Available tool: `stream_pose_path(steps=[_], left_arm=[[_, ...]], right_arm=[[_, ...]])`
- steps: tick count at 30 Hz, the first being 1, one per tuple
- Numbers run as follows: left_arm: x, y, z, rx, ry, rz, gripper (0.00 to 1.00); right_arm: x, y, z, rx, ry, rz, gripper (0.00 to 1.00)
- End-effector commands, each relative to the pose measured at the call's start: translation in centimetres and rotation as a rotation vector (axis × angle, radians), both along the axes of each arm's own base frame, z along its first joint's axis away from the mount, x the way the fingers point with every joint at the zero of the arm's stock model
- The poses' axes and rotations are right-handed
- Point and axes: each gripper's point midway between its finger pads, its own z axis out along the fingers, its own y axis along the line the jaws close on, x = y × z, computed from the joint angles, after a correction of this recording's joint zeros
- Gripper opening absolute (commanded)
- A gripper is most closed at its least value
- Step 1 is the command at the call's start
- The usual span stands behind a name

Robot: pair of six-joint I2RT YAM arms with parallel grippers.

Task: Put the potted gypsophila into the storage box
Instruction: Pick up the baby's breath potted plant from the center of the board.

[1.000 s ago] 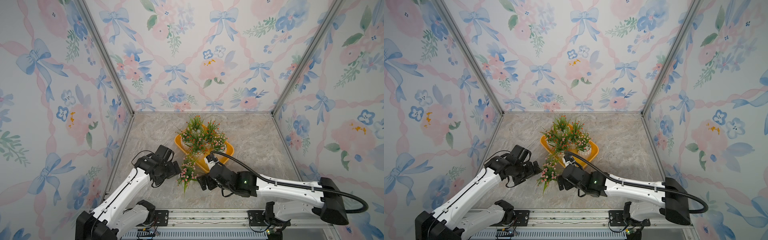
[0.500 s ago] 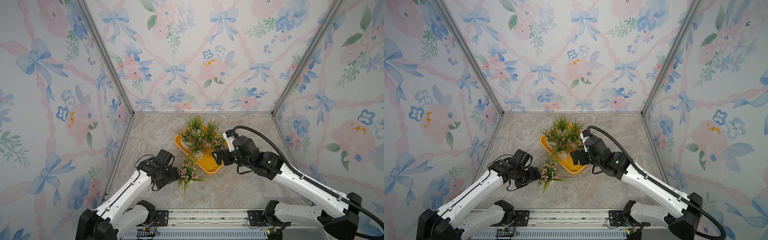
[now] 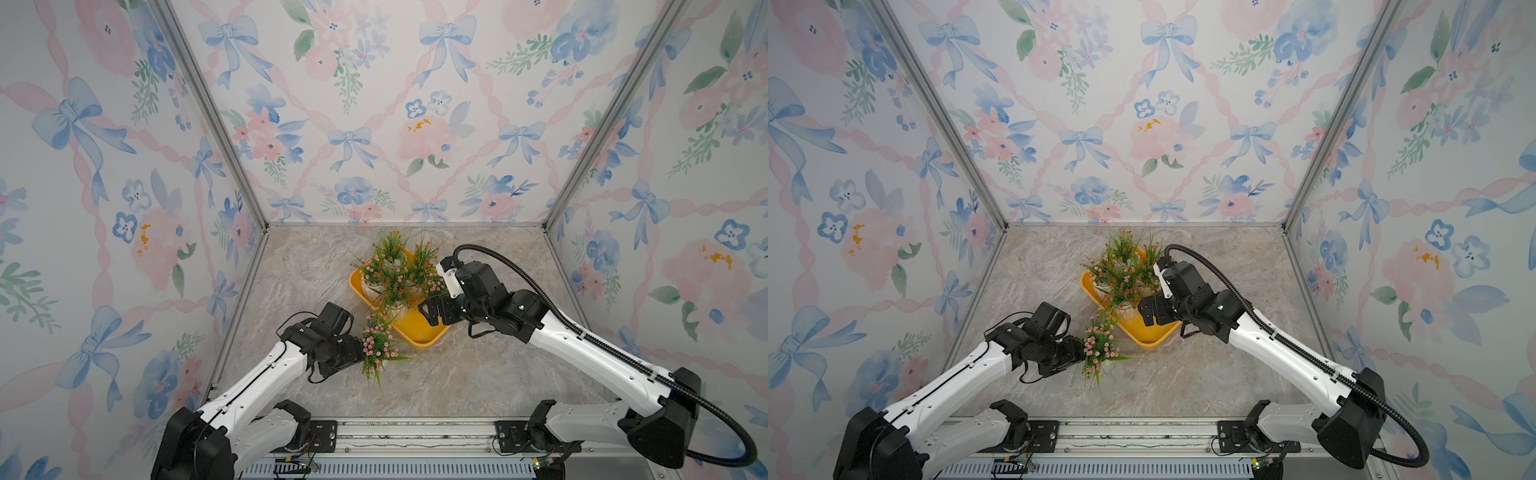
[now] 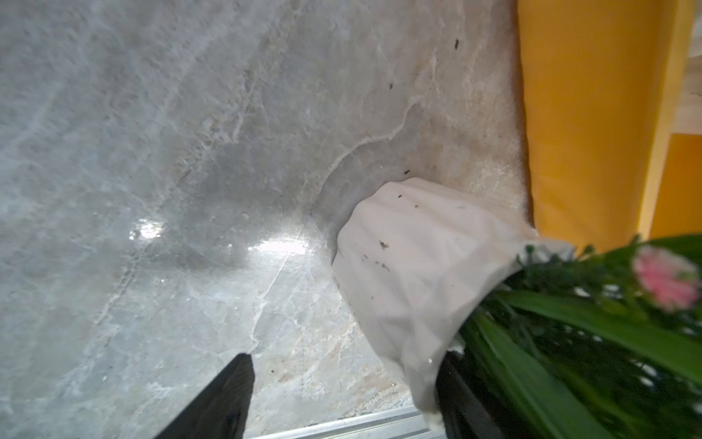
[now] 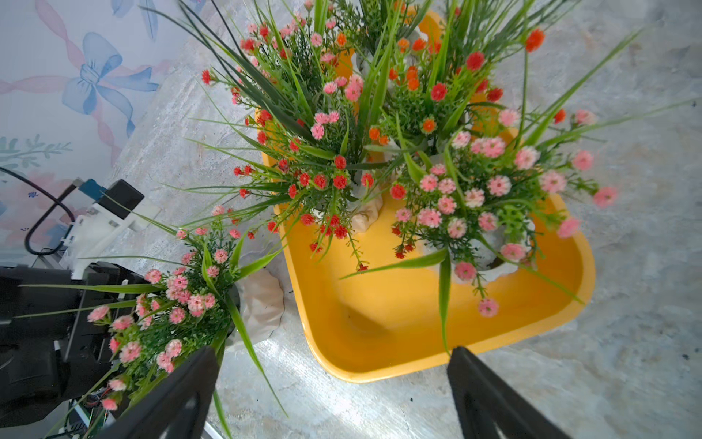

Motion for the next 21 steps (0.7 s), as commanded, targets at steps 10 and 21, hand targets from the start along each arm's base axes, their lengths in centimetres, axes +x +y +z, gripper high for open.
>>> stream_pose_path(steps=[10,21], left_arm=[[1.0,-0.4,-0.8,0.017,-0.020,-0.020,0.58],[1.5,-0.6,-0.9,0.008,-0.049,-0.018,0.25]], right_arm=[[-0.7,-2.5,-1.4,-0.021,0.048,-0.081,0.97],[-1.2,-2.9,-1.4,-0.029,0.048,-0.093,0.97]])
